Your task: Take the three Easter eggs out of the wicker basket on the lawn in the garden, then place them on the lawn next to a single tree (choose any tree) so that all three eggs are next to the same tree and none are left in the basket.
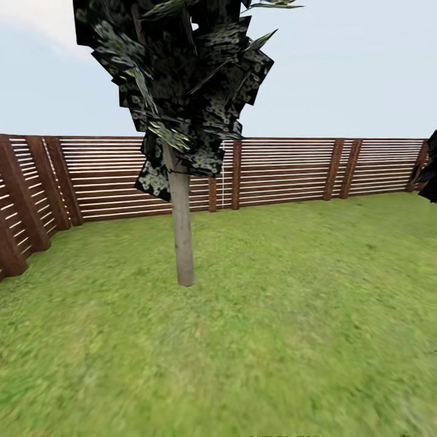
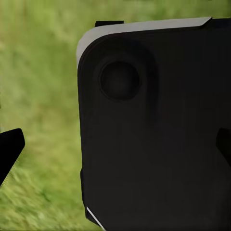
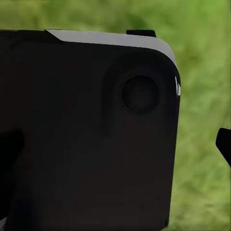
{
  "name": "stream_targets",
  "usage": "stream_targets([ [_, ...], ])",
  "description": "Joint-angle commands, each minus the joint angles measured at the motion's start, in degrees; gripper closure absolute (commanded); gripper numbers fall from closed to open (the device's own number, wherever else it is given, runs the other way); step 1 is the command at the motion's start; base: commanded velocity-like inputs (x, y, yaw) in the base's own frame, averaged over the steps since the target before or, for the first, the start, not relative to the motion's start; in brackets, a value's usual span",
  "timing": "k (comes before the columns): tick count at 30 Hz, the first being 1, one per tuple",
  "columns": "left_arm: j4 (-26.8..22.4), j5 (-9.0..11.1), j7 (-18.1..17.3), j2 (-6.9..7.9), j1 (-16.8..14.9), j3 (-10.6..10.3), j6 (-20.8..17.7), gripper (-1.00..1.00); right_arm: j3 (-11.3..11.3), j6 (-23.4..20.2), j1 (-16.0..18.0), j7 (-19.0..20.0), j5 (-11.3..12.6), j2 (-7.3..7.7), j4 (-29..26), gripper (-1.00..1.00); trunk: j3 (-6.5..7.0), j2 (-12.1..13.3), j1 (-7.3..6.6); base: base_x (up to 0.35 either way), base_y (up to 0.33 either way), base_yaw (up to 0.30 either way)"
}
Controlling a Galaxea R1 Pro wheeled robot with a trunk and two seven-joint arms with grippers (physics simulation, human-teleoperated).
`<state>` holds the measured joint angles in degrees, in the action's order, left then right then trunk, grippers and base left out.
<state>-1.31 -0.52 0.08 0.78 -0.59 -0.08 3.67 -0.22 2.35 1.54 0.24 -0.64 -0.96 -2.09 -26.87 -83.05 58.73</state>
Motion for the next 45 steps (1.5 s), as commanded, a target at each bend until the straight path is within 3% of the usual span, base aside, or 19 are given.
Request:
stream_targets([
  [1, 0.0, -0.1, 0.0, 0.01, 0.0, 0.0, 0.2, -1.00, 0.0, 0.2, 0.0, 0.0, -0.1, -0.01, 0.1, -1.00, -0.06, 0.0, 0.00, 0.000, 0.000, -0.220],
  [37, 0.1, -0.1, -0.2, -0.08, 0.0, 0.5, 0.0, -1.00, 0.0, 0.2, 0.0, 0.0, -0.1, 0.08, 0.1, -1.00, -0.06, 0.0, 0.00, 0.001, 0.000, -0.217],
  [45, 0.0, -0.2, -0.2, -0.08, 0.0, 0.1, 0.1, -1.00, 0.0, 0.2, 0.0, 0.0, -0.1, 0.04, 0.0, -1.00, -0.06, 0.0, 0.00, 0.185, 0.000, -0.205],
])
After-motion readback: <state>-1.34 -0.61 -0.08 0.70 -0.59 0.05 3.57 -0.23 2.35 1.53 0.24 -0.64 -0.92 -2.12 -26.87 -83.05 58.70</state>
